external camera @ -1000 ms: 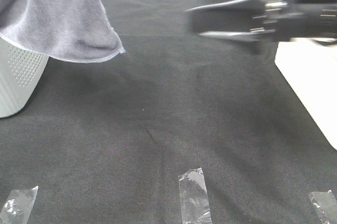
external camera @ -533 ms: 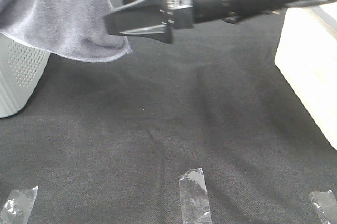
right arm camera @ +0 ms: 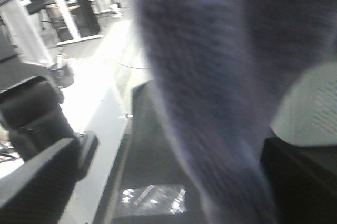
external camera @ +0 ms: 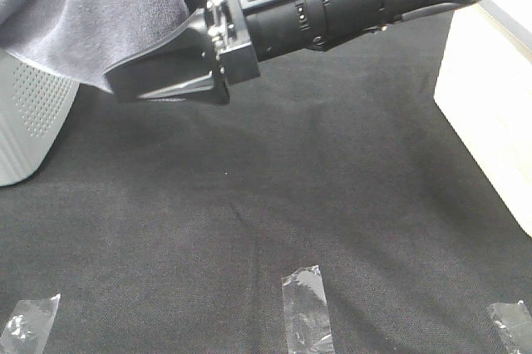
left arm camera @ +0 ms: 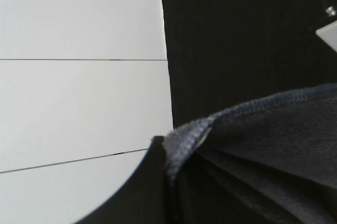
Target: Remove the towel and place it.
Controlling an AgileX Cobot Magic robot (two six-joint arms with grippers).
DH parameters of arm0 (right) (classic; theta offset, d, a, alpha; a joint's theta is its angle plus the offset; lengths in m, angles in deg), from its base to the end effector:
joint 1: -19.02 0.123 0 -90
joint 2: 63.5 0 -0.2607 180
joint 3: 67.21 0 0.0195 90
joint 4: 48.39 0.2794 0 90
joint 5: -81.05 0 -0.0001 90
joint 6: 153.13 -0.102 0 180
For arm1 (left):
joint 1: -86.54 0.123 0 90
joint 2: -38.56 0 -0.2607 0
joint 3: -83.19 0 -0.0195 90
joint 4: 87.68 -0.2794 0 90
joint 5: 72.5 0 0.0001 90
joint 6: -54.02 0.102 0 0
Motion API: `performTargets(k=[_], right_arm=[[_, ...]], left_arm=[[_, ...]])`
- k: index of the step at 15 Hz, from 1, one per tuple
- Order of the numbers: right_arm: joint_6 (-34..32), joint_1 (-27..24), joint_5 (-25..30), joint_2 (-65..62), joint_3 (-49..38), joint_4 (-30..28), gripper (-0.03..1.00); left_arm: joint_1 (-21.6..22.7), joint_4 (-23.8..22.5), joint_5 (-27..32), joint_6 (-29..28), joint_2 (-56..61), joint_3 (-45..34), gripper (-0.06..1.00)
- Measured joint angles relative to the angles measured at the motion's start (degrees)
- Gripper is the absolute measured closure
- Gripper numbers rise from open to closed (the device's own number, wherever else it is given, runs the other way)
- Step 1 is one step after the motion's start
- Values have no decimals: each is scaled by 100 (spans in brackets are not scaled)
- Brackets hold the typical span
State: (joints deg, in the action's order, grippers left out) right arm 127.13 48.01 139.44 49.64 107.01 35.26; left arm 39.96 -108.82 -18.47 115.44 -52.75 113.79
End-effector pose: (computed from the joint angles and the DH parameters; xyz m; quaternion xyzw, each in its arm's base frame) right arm 0.3067 0.2687 0.2105 -0.5291 0.6229 0.4579 0.3498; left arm 0.2484 -0.2192 0.4994 0.6761 0.4780 0.2500 0.5020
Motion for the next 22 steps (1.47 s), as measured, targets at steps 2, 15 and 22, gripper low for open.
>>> performTargets(k=[2, 15, 22], right_arm=[[-183, -17, -264, 0, 6, -120, 31], [-2636, -63, -1278, -458, 155, -1329, 95], [-7563, -63, 842, -842, 3031, -6343, 95]], left_arm=[[0, -92, 11, -172, 0, 0, 94], [0, -264, 579, -2160, 0, 0, 94], [97, -814, 69, -4223, 0, 0, 94]])
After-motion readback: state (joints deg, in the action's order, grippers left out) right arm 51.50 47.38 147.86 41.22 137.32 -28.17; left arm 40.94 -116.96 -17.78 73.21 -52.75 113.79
